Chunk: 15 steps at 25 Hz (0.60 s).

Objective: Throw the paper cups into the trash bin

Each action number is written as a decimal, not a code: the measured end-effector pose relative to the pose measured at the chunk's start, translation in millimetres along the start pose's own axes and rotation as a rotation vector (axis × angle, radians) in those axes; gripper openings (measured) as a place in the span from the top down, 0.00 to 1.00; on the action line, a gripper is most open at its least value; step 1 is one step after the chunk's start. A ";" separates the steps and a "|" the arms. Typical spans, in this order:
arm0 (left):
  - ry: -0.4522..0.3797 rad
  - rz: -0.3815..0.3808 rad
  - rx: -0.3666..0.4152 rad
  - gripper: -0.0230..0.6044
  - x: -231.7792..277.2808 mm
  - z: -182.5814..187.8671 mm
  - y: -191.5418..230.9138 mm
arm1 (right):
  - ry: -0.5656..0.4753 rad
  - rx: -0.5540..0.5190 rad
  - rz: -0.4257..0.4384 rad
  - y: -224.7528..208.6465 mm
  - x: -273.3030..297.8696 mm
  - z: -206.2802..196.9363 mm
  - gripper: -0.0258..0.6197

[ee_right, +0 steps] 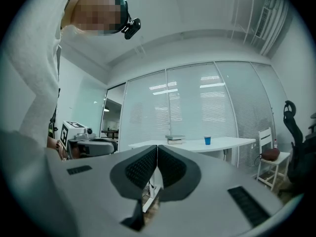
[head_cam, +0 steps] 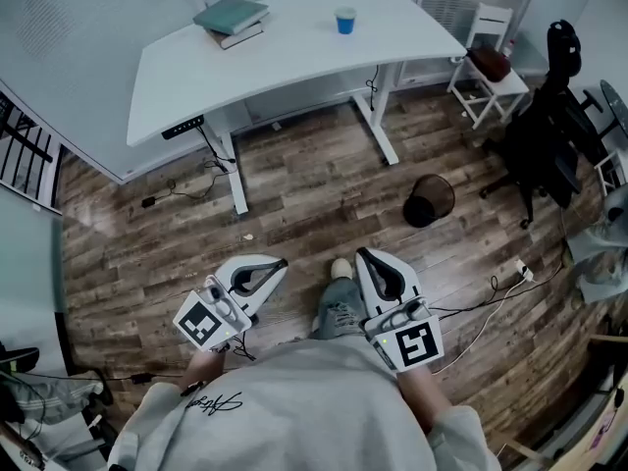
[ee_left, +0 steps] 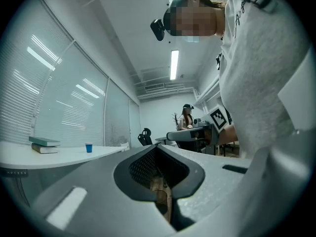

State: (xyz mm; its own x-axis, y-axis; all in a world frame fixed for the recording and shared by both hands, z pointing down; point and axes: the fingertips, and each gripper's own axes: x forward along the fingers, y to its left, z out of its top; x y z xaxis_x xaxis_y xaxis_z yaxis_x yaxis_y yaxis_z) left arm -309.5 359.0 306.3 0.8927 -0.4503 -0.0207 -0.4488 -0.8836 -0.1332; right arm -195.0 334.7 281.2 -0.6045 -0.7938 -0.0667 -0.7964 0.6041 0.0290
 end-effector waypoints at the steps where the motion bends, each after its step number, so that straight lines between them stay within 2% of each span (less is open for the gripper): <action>1: 0.000 0.002 0.001 0.96 1.6 0.3 2.8 | -0.002 0.003 0.004 -1.3 2.3 0.1 0.94; 7: -0.033 0.036 -0.015 0.96 17.5 4.1 31.5 | -0.018 -0.027 0.026 -20.5 23.3 2.5 0.94; 15: -0.025 0.051 0.005 0.96 52.0 6.4 70.6 | -0.032 -0.026 0.036 -64.6 56.4 8.0 0.94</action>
State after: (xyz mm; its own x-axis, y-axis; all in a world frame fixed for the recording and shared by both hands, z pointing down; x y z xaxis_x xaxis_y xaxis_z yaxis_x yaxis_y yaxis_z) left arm -294.5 274.0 289.4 0.8693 -0.4915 -0.0528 -0.4938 -0.8588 -0.1362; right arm -177.4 251.4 267.7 -0.6326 -0.7684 -0.0965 -0.7743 0.6302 0.0576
